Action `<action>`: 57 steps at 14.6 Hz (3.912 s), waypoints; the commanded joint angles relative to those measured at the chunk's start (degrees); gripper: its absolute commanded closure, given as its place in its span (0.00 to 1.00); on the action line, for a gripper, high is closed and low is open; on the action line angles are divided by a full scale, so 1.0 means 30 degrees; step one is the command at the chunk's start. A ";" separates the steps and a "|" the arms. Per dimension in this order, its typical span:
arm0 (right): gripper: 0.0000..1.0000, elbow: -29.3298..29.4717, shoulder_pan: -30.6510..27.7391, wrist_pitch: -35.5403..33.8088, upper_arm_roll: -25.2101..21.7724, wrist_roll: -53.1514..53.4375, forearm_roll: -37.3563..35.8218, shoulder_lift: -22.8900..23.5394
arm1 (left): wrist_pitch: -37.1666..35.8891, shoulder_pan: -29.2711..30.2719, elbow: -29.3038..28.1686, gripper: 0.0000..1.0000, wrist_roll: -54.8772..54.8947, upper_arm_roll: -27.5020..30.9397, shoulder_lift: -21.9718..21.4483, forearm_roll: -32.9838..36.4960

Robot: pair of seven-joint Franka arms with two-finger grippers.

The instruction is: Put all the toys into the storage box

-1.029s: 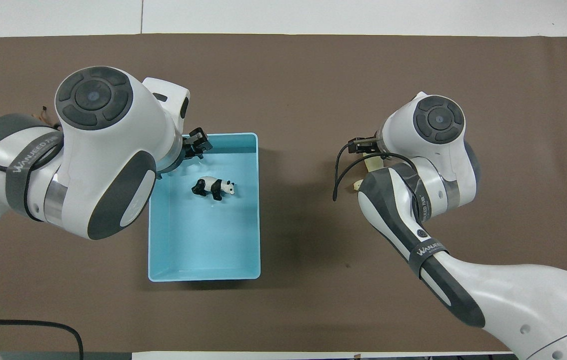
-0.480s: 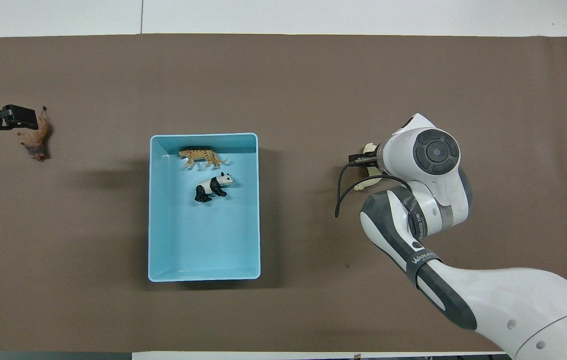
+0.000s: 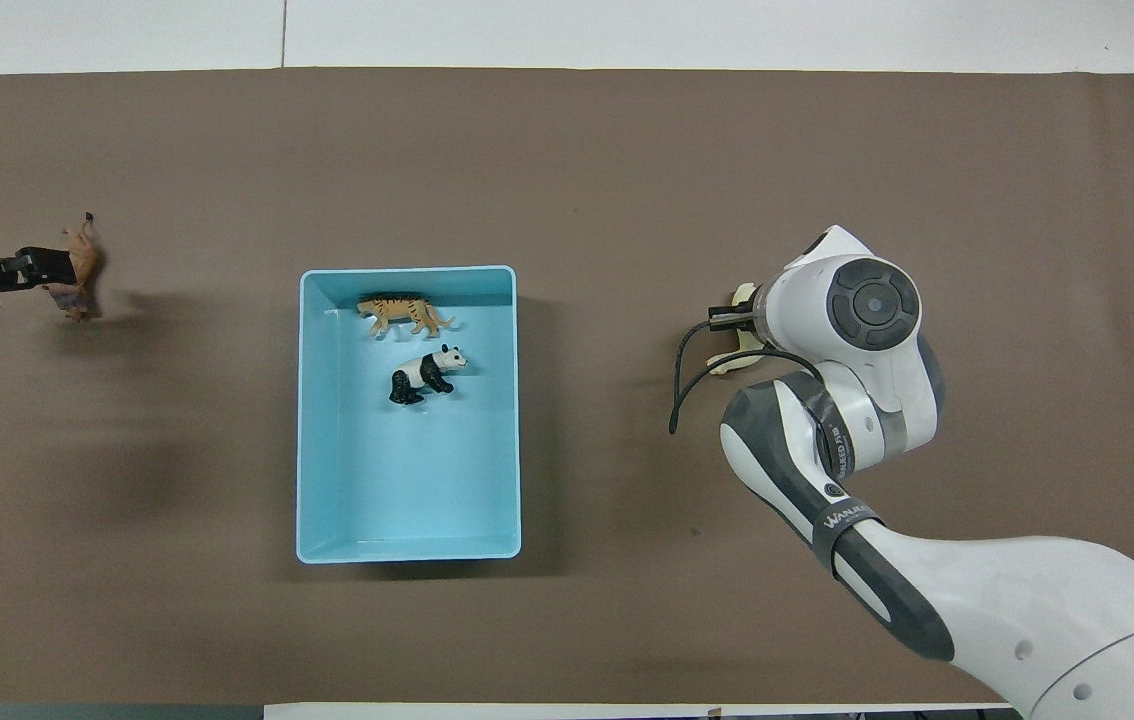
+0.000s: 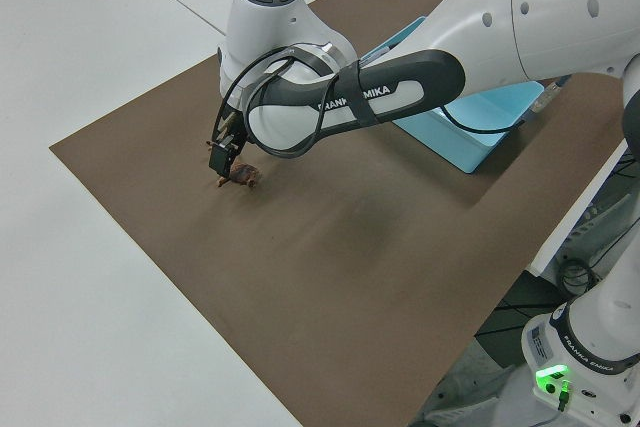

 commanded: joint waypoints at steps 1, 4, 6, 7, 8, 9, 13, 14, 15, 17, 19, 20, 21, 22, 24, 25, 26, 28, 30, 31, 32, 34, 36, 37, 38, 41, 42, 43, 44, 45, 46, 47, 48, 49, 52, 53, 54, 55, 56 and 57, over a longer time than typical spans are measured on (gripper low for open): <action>1.00 0.2299 0.0025 -0.3151 0.0387 0.0126 -0.0020 -0.0384 | 0.1142 0.0094 -0.0998 0.00 -0.0330 -0.0094 -0.0361 0.0105; 1.00 1.0520 0.1453 -1.1175 0.1208 0.4214 0.0215 0.0458 | 0.2664 0.0182 -0.1962 0.00 -0.0330 -0.0094 -0.0214 0.0104; 1.00 1.3934 0.3356 -1.2193 0.1239 0.9534 0.1789 0.1719 | 0.3223 0.0270 -0.2637 0.00 -0.0301 -0.0094 -0.0185 0.0104; 1.00 1.4380 0.4438 -1.0539 0.1239 1.2753 0.2262 0.2072 | 0.3487 0.0386 -0.2785 0.00 -0.0213 -0.0094 -0.0185 0.0133; 1.00 1.4268 0.5290 -0.8028 0.1268 1.4583 0.2527 0.2105 | 0.3490 0.0445 -0.2903 0.00 -0.0125 -0.0094 -0.0185 0.0134; 1.00 1.3687 0.6111 -0.6089 0.1268 1.5036 0.2907 0.2221 | 0.3490 0.0475 -0.2962 0.06 -0.0124 -0.0094 -0.0214 0.0134; 1.00 1.1604 0.7873 -0.1773 0.1268 1.6641 0.3321 0.3654 | 0.3228 0.0359 -0.2760 1.00 -0.0300 -0.0094 -0.0214 0.0134; 1.00 1.1311 0.7993 -0.1676 0.1268 1.7261 0.3321 0.3658 | 0.3226 0.0271 -0.2642 1.00 -0.0358 -0.0094 -0.0214 0.0134; 0.03 1.1134 0.8052 -0.1994 0.1268 1.7529 0.3350 0.3571 | 0.3226 0.0270 -0.2611 1.00 -0.0359 -0.0094 -0.0214 0.0134; 0.00 1.1365 0.8053 -0.3018 0.1268 1.8463 0.3350 0.3512 | 0.2151 0.0212 -0.1913 1.00 -0.0359 -0.0152 -0.0330 0.0105; 0.00 1.1570 0.8024 -0.3545 0.1210 2.0129 0.3350 0.3337 | -0.1298 -0.0051 -0.0042 1.00 -0.0417 -0.0269 -0.1001 -0.0012; 0.00 1.1833 0.7646 -0.4855 0.1006 2.0574 0.3205 0.3017 | -0.2620 -0.0516 0.0518 1.00 -0.0649 -0.0269 -0.1614 -0.0013; 0.00 1.1865 0.6917 -0.6086 0.0830 2.0114 0.2914 0.2462 | -0.3619 -0.0956 0.0901 1.00 -0.1290 -0.0269 -0.2229 -0.0013; 0.00 1.1778 0.5837 -0.7229 0.0828 1.8775 0.2940 0.1645 | -0.4731 -0.1598 0.1282 1.00 -0.2282 -0.0269 -0.2845 -0.0013; 0.00 1.1748 0.3960 -0.9313 0.0858 1.5468 0.3057 0.0412 | -0.6899 -0.3063 0.2363 1.00 -0.4508 -0.0298 -0.3755 -0.0013; 0.00 1.1661 0.3052 -1.0220 0.0829 1.3131 0.3057 -0.0029 | -0.8419 -0.3882 0.3007 1.00 -0.5795 -0.0357 -0.4223 -0.0013; 0.00 1.1573 0.2347 -1.1041 0.0770 1.1193 0.2912 -0.0265 | -0.9391 -0.4818 0.3130 1.00 -0.7171 -0.0502 -0.4779 -0.0042; 0.00 1.1369 0.0386 -1.2306 0.0740 0.5897 0.2068 -0.0355 | -0.9868 -0.6924 0.2869 1.00 -1.0682 -0.0679 -0.5602 -0.0042; 0.00 1.0900 -0.1926 -1.2280 0.0741 0.0447 0.1098 -0.0385 | -1.0249 -0.9066 0.2373 1.00 -1.3211 -0.0679 -0.5838 -0.0042; 0.00 1.0753 -0.2866 -1.2251 0.0741 -0.1289 0.1037 -0.0385 | -1.0366 -1.0004 0.1760 1.00 -1.3945 -0.0708 -0.6245 -0.0042; 0.00 1.0752 -0.3803 -1.2222 0.0741 -0.2960 0.1007 -0.0385 | -1.0077 -1.0912 0.0826 1.00 -1.4852 -0.0680 -0.6626 -0.0042; 0.00 1.0752 -0.4981 -1.2396 0.0741 -0.4817 0.1007 -0.0385 | -0.9172 -1.1885 -0.0962 1.00 -1.5651 -0.0679 -0.7476 -0.0042; 0.00 1.0868 -0.5947 -1.3533 0.0741 -0.5812 0.0977 -0.0705 | -0.8786 -1.2384 -0.2225 0.91 -1.5826 -0.0709 -0.8092 -0.0042; 0.00 1.0927 -0.6473 -1.4091 0.0712 -0.6543 0.0977 -0.0968 | -0.8872 -1.2444 -0.2491 0.66 -1.6234 -0.0709 -0.8269 -0.0042; 0.00 1.0898 -0.7146 -1.4357 0.0740 -0.7044 0.1006 -0.1319 | -0.8989 -1.2445 -0.2523 0.01 -1.6064 -0.0709 -0.8300 -0.0042; 0.00 1.0869 -0.7825 -1.5992 0.0711 -0.7955 0.1007 -0.2606 | -0.9195 -1.2095 -0.2260 0.00 -1.6005 -0.0651 -0.8329 -0.0042; 0.00 1.0811 -0.7855 -1.6784 0.0711 -0.7899 0.1007 -0.3163 | -0.9254 -1.2035 -0.2231 0.00 -1.5887 -0.0505 -0.8387 -0.0042; 0.00 1.0810 -0.7856 -1.7372 0.0711 -0.7898 0.1007 -0.3661 | -0.9312 -1.1802 -0.1911 0.00 -1.5654 -0.0417 -0.8475 -0.0013; 0.00 1.0781 -0.7856 -1.7958 0.0711 -0.7898 0.1007 -0.4188 | -0.9342 -1.0930 -0.1473 0.00 -1.4840 -0.0358 -0.8476 -0.0013; 0.00 1.0781 -0.7885 -1.8573 0.0711 -0.7985 0.1007 -0.4571 | -0.9574 -1.0080 -0.0946 0.00 -1.3613 -0.0357 -0.8476 -0.0013; 0.00 1.0752 -0.8059 -1.9362 0.0711 -0.7986 0.1007 -0.5009 | -1.0244 -0.9376 -0.0274 0.00 -1.2383 -0.0328 -0.8476 -0.0013; 0.00 1.0752 -0.8206 -2.0095 0.0711 -0.7986 0.1036 -0.5304 | -1.1033 -0.8585 0.0487 0.00 -1.0775 -0.0299 -0.8476 -0.0013; 0.00 1.0694 -0.8207 -2.0450 0.0711 -0.7957 0.1036 -0.5655 | -1.1737 -0.7852 0.1132 0.00 -0.9164 -0.0299 -0.8476 -0.0013; 0.00 1.0519 -0.8207 -2.0657 0.0711 -0.7986 0.1036 -0.5890 | -1.2324 -0.7033 0.1806 0.00 -0.7292 -0.0299 -0.8476 -0.0013; 0.00 0.7951 -0.7479 -2.0399 -0.0192 -0.7957 0.1065 -0.7497 | -1.4286 -0.5097 0.3099 0.00 -0.2717 -0.0241 -0.8650 -0.0013; 0.00 0.7156 -0.6808 -1.9989 -0.0661 -0.7928 0.1036 -0.8084 | -1.4728 -0.4569 0.3131 0.00 -0.1659 -0.0240 -0.8942 -0.0042; 0.00 0.6945 -0.6685 -1.9927 -0.0898 -0.7928 0.1036 -0.8206 | -1.5226 -0.4129 0.3102 0.00 -0.1039 -0.0269 -0.9176 -0.0071; 0.00 0.7030 -0.6800 -1.9927 -0.0929 -0.7986 0.1065 -0.8178 | -1.5492 -0.4066 0.3102 0.00 -0.1004 -0.0269 -0.9353 -0.0158; 0.00 0.7263 -0.6830 -1.9898 -0.0987 -0.8073 0.1065 -0.8091 | -1.5436 -0.4037 0.3160 0.00 -0.1148 -0.0298 -0.9326 -0.0652; 0.00 0.7903 -0.6801 -2.0042 -0.0988 -0.8161 0.1065 -0.7916 | -1.5494 -0.4036 0.3305 0.00 -0.1150 -0.0328 -0.9296 -0.1121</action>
